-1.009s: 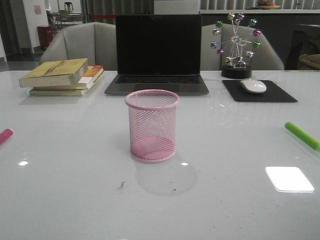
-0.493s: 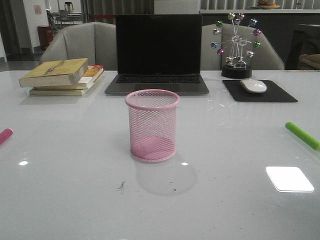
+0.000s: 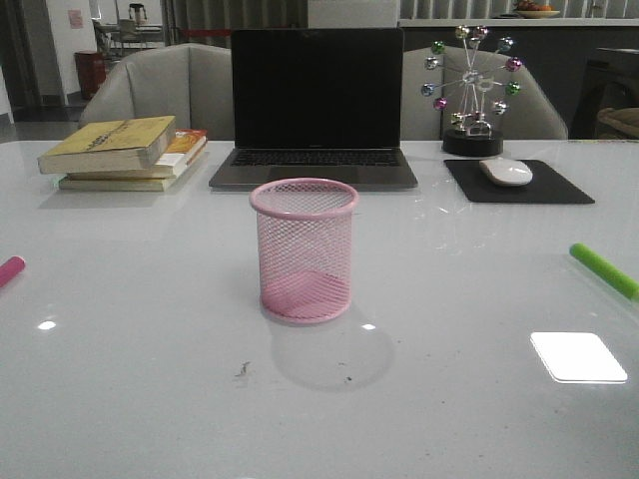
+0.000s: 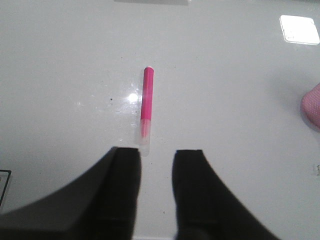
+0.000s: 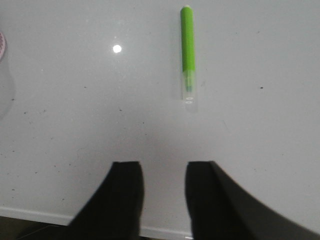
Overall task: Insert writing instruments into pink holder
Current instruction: 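Lower the right gripper over the green marker and grasp it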
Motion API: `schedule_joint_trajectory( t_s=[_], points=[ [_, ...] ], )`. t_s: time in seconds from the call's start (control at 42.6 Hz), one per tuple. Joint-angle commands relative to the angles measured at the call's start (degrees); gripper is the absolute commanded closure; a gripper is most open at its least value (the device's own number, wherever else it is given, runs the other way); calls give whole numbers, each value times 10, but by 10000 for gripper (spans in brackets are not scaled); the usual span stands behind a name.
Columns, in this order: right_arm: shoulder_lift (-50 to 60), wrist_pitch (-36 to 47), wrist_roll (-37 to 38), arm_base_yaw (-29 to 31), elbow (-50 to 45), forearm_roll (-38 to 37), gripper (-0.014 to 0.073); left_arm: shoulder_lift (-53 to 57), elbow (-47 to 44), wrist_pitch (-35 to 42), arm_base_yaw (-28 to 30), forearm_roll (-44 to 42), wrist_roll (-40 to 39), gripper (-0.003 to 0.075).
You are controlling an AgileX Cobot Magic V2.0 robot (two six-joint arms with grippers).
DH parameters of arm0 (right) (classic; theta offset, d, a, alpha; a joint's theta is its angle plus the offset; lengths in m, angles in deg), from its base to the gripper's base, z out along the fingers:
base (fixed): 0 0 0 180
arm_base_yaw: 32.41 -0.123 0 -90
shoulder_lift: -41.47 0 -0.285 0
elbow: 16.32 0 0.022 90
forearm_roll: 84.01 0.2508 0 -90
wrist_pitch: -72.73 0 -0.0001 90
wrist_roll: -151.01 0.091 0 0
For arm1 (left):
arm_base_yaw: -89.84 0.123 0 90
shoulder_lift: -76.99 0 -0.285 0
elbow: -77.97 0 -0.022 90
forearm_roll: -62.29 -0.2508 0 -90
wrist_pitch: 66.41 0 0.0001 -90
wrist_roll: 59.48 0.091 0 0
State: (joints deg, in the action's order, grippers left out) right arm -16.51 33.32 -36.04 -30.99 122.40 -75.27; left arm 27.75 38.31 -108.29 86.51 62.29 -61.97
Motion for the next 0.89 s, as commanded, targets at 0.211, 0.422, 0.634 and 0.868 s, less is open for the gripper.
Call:
schedule_joint_trajectory(
  t_s=[0.211,0.422,0.634,0.868],
  points=[
    [-133,58,-5,-1,63,6,74,-40,16,46,-2,17,8,258],
    [-274,27,-8,-1,151,6,74,-60,16,48,-54,13,9,267],
    [-409,16,-10,-1,249,-3,74,-71,16,49,-94,0,9,267],
    [-528,-17,-10,-1,361,-31,74,-73,16,51,-99,0,9,267]
  ],
)
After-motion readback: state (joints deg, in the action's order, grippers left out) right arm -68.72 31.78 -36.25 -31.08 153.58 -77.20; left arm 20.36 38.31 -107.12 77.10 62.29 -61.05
